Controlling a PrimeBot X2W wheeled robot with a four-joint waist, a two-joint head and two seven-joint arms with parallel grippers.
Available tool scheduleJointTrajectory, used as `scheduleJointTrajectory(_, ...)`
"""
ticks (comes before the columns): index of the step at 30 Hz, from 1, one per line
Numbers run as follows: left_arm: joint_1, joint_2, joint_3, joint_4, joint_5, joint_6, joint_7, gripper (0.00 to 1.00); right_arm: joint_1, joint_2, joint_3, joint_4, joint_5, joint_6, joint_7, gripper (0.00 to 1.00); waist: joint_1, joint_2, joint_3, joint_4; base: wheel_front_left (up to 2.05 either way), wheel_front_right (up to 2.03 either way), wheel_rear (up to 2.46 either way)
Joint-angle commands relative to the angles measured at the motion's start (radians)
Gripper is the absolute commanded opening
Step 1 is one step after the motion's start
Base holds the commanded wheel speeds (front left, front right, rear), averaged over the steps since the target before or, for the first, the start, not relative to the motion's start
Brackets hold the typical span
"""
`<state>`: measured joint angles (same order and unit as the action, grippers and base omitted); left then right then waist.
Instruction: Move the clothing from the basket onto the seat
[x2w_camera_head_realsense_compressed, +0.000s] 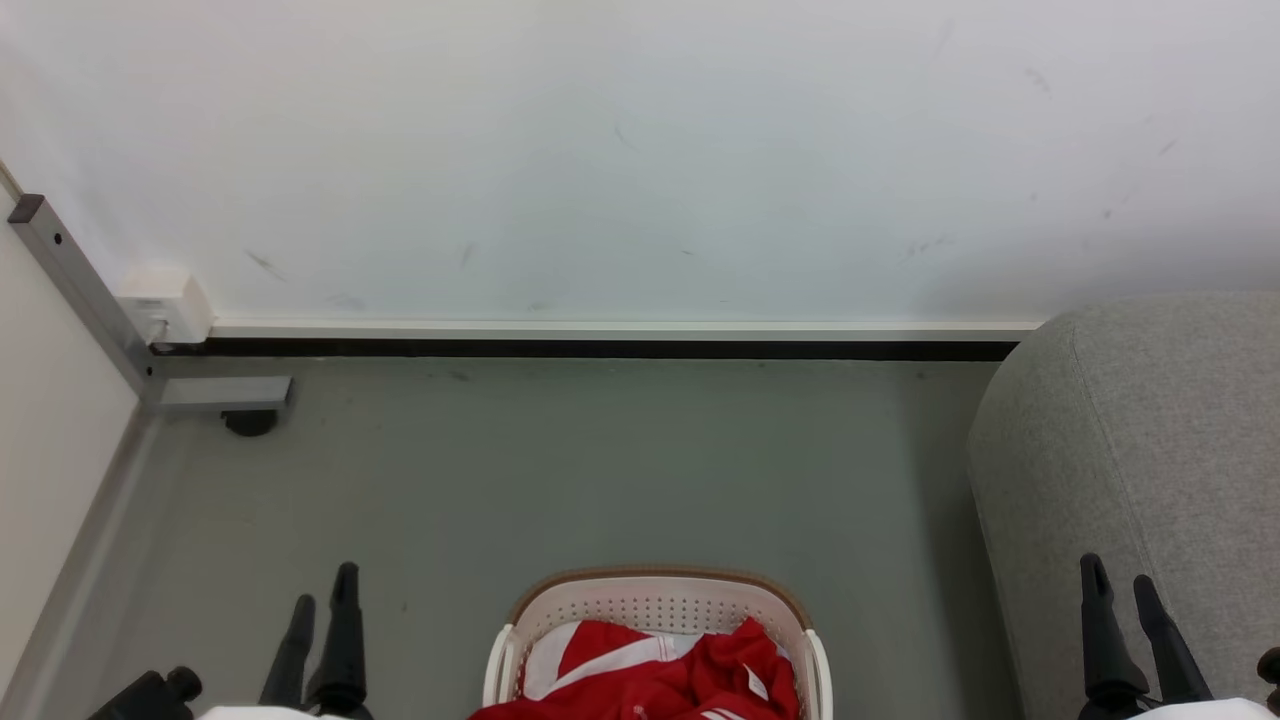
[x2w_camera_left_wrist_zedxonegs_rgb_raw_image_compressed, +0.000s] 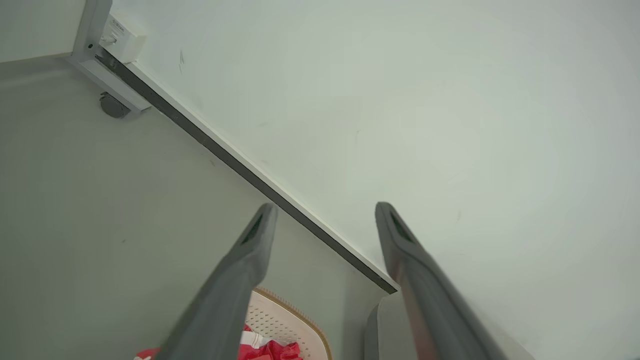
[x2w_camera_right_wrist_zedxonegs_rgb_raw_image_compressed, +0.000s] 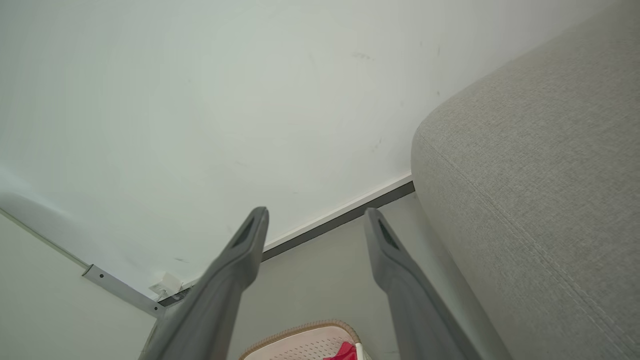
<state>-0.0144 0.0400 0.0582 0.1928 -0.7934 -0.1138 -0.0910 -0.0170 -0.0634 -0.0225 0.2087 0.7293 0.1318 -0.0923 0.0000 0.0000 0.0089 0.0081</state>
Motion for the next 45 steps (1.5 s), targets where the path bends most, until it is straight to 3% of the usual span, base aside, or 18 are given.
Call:
scheduleJointTrajectory(1,-0.001,0.009,0.000,-0.016,0.050,0.003,-0.014,1.00,0.000,-0.009,0.003,-0.006,-0.039,-0.001,-0.012,1.00,0.0000,0.0000,0.000,-0.001,0.00,0.00,0.00)
scheduleJointTrajectory(26,0.033,0.020,-0.012,-0.019,0.407,0.031,-0.084,1.00,0.014,-0.015,-0.002,0.004,-0.316,-0.001,-0.080,1.00,0.0000,0.0000,-0.001,-0.006,0.00,0.00,0.00)
scheduleJointTrajectory(45,0.057,0.054,-0.044,0.002,0.579,0.042,-0.123,1.00,0.036,-0.008,-0.043,0.029,-0.456,-0.002,-0.122,1.00,0.0000,0.0000,-0.001,-0.016,0.00,0.00,0.00)
